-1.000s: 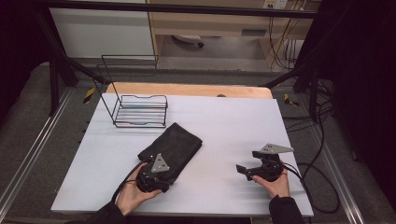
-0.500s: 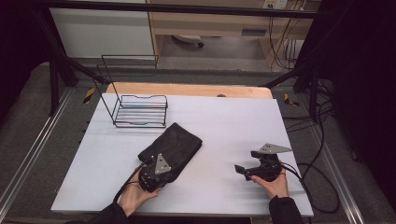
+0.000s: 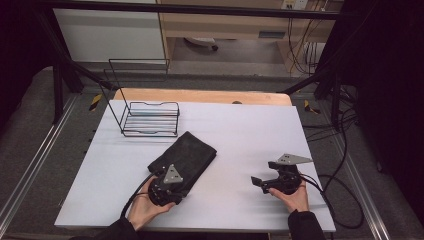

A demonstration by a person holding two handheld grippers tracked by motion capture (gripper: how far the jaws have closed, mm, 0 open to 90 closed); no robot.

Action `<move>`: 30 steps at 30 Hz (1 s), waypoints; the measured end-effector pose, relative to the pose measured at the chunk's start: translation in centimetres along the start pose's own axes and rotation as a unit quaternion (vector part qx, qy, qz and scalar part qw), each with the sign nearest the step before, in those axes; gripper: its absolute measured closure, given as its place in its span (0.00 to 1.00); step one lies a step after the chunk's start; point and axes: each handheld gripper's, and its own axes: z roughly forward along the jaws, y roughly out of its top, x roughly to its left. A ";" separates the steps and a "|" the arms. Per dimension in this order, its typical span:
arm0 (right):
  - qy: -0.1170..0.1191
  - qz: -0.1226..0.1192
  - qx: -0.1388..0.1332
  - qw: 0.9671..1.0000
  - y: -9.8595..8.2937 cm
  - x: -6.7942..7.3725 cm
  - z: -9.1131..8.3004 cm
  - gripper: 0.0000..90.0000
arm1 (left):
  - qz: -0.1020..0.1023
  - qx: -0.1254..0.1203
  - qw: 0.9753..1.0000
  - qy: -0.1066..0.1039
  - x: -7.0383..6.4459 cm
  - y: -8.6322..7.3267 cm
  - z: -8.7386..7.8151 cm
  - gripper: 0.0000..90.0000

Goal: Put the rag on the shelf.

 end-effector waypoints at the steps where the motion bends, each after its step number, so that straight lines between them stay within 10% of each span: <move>1: 0.000 -0.002 -0.002 1.000 0.0 0.0 0.0 0.04 | -0.005 -0.002 1.000 0.003 -0.1 0.0 0.1 0.66; 16: 0.001 -0.003 -0.005 1.000 0.2 0.3 0.1 0.04 | 0.023 0.009 0.996 0.085 -2.0 0.3 0.7 0.87; 30: 0.036 -0.019 -0.010 0.999 1.1 2.5 1.0 0.11 | -0.014 -0.020 1.000 0.020 1.9 1.3 -2.3 0.91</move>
